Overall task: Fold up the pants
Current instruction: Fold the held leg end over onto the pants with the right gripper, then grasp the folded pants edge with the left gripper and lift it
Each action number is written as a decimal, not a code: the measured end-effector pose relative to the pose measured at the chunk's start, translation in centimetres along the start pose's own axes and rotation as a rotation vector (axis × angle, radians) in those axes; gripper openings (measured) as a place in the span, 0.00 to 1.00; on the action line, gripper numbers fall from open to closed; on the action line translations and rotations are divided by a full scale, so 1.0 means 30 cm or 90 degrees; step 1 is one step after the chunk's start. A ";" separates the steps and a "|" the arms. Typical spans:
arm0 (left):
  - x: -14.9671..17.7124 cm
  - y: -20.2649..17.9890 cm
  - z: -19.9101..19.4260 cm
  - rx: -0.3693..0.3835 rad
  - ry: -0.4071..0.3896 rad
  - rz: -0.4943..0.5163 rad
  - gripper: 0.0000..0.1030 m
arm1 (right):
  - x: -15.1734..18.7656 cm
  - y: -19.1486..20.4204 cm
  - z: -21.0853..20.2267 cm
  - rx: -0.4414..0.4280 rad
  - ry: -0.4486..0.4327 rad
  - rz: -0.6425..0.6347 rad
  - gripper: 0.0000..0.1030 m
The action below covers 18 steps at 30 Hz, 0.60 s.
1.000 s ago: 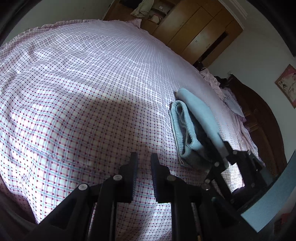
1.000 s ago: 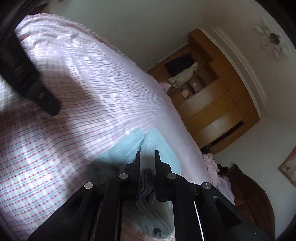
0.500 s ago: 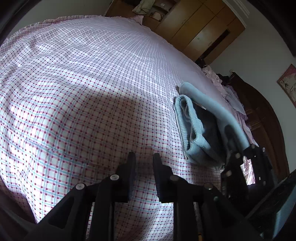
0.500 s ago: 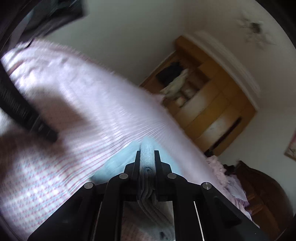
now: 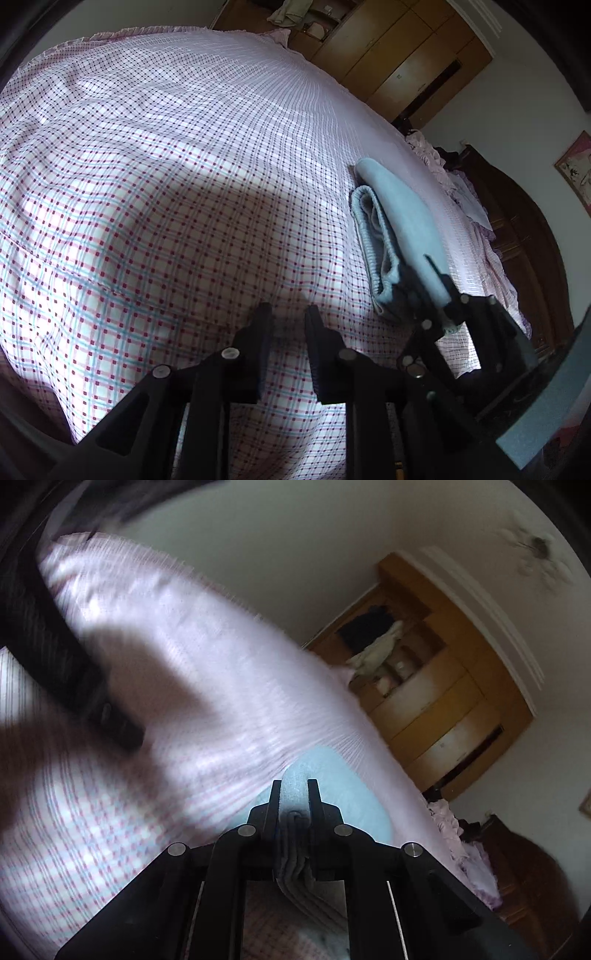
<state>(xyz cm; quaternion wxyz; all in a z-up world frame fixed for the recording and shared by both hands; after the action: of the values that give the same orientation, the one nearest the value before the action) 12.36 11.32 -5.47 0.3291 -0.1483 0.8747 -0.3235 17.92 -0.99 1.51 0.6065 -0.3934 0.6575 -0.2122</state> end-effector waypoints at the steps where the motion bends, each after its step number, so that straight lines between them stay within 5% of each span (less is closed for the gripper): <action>1: 0.005 -0.002 0.002 0.003 0.001 -0.003 0.19 | 0.006 0.007 0.001 -0.012 0.008 0.002 0.04; 4: 0.002 -0.013 0.003 0.008 0.005 -0.001 0.25 | -0.003 -0.007 -0.032 -0.015 0.001 0.015 0.20; 6: -0.005 -0.038 0.013 0.032 0.020 -0.003 0.43 | -0.005 -0.047 -0.076 -0.032 -0.009 0.049 0.32; 10: -0.037 -0.134 0.046 0.080 0.054 0.020 0.59 | 0.055 -0.217 -0.173 0.006 -0.019 0.209 0.71; 18: -0.129 -0.268 0.165 0.131 0.088 0.031 0.66 | 0.326 -0.443 -0.058 -0.033 0.121 0.420 0.71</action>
<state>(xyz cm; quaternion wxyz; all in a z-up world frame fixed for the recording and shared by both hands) 18.93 4.83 -1.10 0.2892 -0.0703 0.8608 -0.4128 20.13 -16.89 5.69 0.5681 -0.1533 0.8082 -0.0232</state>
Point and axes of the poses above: each gripper's, at about its wrist camera, not at the fingertips, and z roughly the way its jaws point, y to its left, x to its underside, the point moved 3 cm from there along z, roughly the way its jaws point, and after that the axes turned 13 degrees about x, right-handed, at the moved point
